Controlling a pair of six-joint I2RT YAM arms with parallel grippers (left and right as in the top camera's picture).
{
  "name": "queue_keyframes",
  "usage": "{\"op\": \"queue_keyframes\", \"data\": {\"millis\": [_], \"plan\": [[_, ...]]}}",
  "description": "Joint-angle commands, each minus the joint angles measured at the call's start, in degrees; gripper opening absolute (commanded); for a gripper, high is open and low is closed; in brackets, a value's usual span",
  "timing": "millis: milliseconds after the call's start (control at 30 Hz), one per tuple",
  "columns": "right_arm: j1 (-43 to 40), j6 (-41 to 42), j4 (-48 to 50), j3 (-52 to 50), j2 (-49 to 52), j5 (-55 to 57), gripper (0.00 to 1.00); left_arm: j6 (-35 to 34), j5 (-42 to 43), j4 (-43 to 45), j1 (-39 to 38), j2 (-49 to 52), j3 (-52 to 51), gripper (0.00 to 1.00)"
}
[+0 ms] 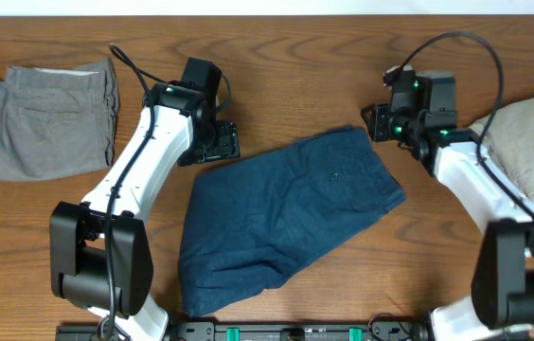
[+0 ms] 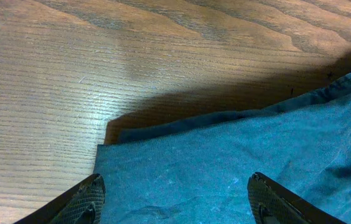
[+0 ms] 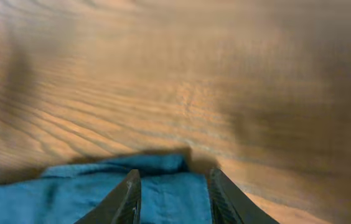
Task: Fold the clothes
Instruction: 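Grasp the right corner of the shorts with the right gripper, then lift the shorts with the right gripper and pull them rightward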
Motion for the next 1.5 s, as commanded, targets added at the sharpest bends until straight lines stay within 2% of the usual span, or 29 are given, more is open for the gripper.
{"op": "queue_keyframes", "data": {"millis": [0, 200, 267, 467, 633, 767, 933, 1100, 1200, 1333, 1400, 1467], "plan": [[0.4, -1.0, 0.6, -0.3, 5.9, -1.3, 0.33, 0.3, -0.7, -0.3, 0.1, 0.6, 0.0, 0.75], [0.6, -0.9, 4.0, -0.3, 12.6, -3.6, 0.39, 0.3, -0.7, -0.3, 0.1, 0.6, 0.0, 0.75], [0.6, -0.9, 4.5, -0.3, 13.3, -4.5, 0.34, 0.3, -0.7, -0.3, 0.1, 0.6, 0.0, 0.75], [0.6, -0.9, 5.2, -0.3, 13.0, -8.1, 0.01, 0.3, -0.7, -0.3, 0.1, 0.6, 0.0, 0.75], [0.5, -0.9, 4.8, -0.2, 11.3, -9.1, 0.01, 0.3, -0.7, -0.3, 0.1, 0.6, 0.0, 0.75], [0.5, -0.9, 5.0, 1.1, 6.3, -8.9, 0.01, 0.3, -0.7, 0.0, 0.2, 0.6, 0.0, 0.75], [0.5, -0.5, 3.0, 10.4, -1.3, -9.5, 0.01, 0.3, -0.7, 4.9, 0.4, 0.6, 0.2, 0.74], [-1.2, -0.5, -7.1, 21.9, -8.5, -2.9, 0.01, 0.3, -0.6, 6.1, 1.0, 0.5, 2.5, 0.75], [-3.3, -3.4, -19.9, 25.9, -12.8, -1.4, 0.01, 0.3, 0.4, 5.7, 1.0, 0.1, 2.6, 0.74], [-5.2, -6.1, -40.5, 26.3, -16.2, 1.0, 0.01, 0.3, 0.4, 5.0, 1.0, 0.1, 2.6, 0.74], [-5.6, -8.0, -51.3, 26.1, -16.0, 10.0, 0.01, 0.3, 0.4, 5.0, 1.0, 0.1, 2.6, 0.74], [-5.9, -6.6, -57.5, 25.2, -15.5, 22.9, 0.01, 0.3, 0.4, 4.9, 1.0, 0.1, 2.6, 0.74]]}}
